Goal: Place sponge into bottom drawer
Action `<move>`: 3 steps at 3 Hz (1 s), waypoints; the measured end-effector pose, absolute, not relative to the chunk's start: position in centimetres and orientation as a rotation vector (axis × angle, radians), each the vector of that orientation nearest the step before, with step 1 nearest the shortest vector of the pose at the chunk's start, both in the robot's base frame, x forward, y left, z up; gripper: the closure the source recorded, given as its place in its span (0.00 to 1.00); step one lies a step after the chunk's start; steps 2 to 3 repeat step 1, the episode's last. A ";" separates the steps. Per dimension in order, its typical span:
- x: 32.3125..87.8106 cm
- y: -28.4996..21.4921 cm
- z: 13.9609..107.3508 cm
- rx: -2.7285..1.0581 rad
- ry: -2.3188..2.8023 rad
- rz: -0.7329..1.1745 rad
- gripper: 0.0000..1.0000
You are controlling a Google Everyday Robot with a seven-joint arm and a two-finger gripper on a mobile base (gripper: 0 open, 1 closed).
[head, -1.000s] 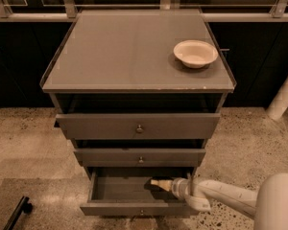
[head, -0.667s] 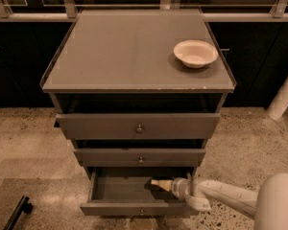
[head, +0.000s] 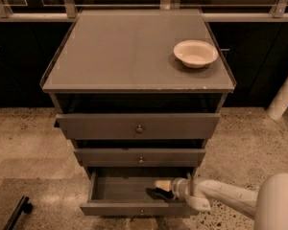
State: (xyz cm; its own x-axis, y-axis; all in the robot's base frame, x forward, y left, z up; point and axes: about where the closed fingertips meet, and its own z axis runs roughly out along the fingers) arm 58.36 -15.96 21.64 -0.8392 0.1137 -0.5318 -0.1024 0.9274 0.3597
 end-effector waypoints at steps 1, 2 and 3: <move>58.4 -16.0 21.6 0.008 2.515 0.510 0.00; 58.4 -16.0 21.6 0.008 2.515 0.510 0.00; 58.4 -16.0 21.6 0.008 2.515 0.510 0.00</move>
Offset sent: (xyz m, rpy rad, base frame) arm 0.0000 0.0000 0.0000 0.0000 0.0000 0.0000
